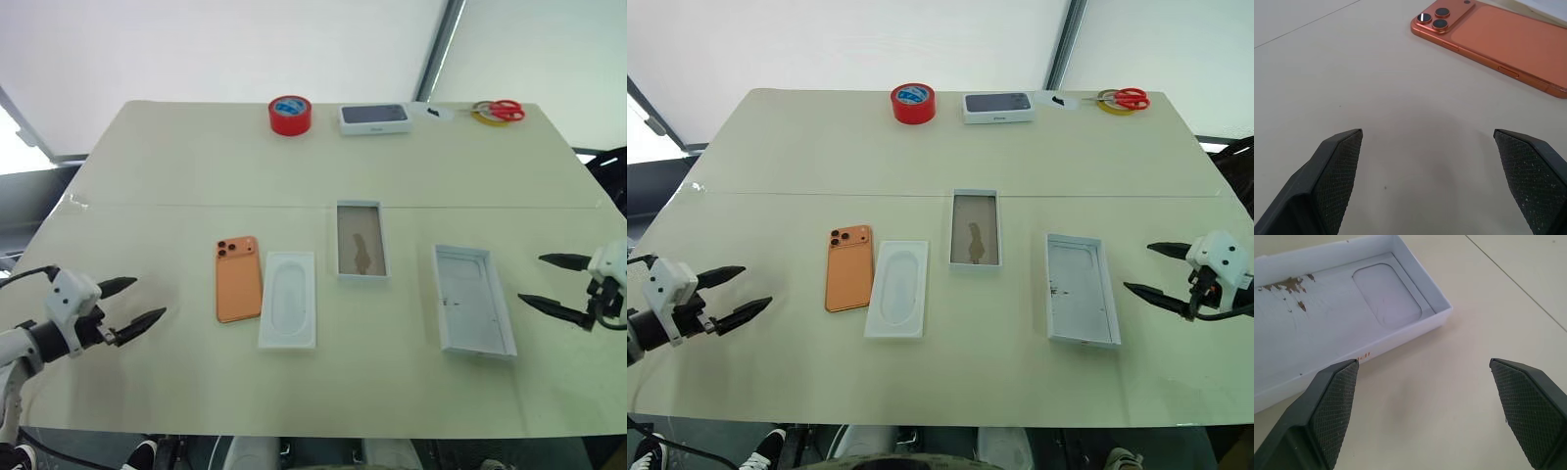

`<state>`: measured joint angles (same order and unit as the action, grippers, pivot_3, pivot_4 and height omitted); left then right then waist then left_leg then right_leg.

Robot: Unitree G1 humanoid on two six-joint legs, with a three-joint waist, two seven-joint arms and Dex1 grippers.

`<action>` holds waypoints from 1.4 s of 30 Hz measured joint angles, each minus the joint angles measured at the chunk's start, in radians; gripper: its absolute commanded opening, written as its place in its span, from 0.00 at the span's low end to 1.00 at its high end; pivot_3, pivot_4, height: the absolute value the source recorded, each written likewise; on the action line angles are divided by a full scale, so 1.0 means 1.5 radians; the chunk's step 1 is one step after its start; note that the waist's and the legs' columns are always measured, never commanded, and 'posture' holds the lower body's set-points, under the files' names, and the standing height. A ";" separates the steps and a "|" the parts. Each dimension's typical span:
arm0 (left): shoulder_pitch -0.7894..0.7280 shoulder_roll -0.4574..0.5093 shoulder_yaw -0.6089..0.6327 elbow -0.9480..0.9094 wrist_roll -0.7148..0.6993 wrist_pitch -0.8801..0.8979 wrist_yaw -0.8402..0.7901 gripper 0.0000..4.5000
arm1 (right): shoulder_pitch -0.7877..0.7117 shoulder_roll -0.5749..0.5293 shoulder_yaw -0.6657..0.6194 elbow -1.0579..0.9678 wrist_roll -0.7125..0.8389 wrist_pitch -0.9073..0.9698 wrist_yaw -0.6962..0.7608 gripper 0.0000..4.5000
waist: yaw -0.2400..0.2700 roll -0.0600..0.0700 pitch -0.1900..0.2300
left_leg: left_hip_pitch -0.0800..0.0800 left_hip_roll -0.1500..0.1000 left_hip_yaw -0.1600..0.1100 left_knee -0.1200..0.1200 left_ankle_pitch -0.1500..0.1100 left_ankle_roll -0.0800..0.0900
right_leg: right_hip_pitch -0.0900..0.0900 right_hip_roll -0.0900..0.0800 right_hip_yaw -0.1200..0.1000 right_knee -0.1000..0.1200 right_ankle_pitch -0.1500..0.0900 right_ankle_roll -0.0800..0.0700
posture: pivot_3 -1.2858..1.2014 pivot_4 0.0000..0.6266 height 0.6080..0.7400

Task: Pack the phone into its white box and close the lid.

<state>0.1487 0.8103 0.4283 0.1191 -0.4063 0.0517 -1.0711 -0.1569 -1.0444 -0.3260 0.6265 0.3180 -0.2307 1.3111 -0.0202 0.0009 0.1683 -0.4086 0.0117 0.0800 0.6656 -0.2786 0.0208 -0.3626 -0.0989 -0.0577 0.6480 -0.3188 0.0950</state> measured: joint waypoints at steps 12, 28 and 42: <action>-0.023 0.000 -0.003 -0.001 0.003 -0.010 0.002 1.00 | -0.002 -0.001 0.000 -0.054 0.001 0.035 -0.008 0.99 | 0.000 0.001 0.000 | 0.000 0.000 0.000 0.000 0.000 0.000 | 0.000 0.000 0.000 0.000 0.000 0.000 | 0.52 0.24 0.92; -0.018 -0.006 -0.017 -0.061 0.005 0.000 0.012 1.00 | 0.000 0.010 0.002 -0.129 0.005 0.080 -0.033 0.99 | 0.001 0.001 0.000 | 0.000 0.000 0.000 0.000 0.000 0.000 | 0.000 0.000 0.000 0.000 0.000 0.000 | 0.52 0.24 0.92; 0.036 -0.022 -0.072 -0.336 -0.185 0.403 0.117 1.00 | 0.029 0.092 0.085 -0.455 0.067 0.217 -0.053 0.99 | 0.006 0.001 0.000 | 0.000 0.000 0.000 0.000 0.000 0.000 | 0.001 0.000 0.000 0.000 0.000 0.000 | 0.52 0.24 0.92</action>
<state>0.2024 0.7779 0.3203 -0.3845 -0.6842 0.6564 -0.8956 -0.1138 -0.9071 -0.1992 -0.0566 0.4181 0.0952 1.2318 -0.0114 0.0020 0.1686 -0.4090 0.0119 0.0796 0.6660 -0.2786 0.0212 -0.3618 -0.0986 -0.0574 0.6480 -0.3187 0.0953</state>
